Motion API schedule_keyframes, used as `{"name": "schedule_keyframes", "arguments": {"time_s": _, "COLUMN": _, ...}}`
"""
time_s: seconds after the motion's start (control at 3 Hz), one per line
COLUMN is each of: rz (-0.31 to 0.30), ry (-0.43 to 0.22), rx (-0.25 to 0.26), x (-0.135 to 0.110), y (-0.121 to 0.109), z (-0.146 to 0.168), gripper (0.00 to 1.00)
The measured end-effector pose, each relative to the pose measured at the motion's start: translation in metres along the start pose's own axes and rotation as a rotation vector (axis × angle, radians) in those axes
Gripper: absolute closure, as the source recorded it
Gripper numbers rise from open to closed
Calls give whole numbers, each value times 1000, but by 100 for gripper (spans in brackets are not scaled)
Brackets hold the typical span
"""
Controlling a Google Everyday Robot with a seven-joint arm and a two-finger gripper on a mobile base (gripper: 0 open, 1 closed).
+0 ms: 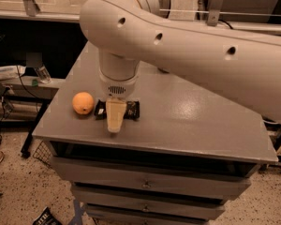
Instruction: Move rxbar chocolate near orange
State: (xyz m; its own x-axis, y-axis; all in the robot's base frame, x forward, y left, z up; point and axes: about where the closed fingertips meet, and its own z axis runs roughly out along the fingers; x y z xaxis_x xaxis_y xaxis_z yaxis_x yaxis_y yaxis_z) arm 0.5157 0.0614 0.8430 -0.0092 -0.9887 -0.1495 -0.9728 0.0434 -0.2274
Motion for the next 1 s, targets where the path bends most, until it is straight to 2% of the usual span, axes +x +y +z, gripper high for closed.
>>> {"name": "schedule_keyframes", "arguments": {"time_s": 0.33, "rz": 0, "ry": 0, "rx": 0, "x": 0, "y": 0, "z": 0, "gripper": 0}}
{"name": "schedule_keyframes", "arguments": {"time_s": 0.67, "rz": 50, "ry": -18, "rx": 4, "x": 23, "y": -6, "z": -13, "gripper": 0}}
{"name": "schedule_keyframes", "arguments": {"time_s": 1.0, "rz": 134, "ry": -9, "rx": 19, "x": 73, "y": -15, "z": -33, "gripper": 0}}
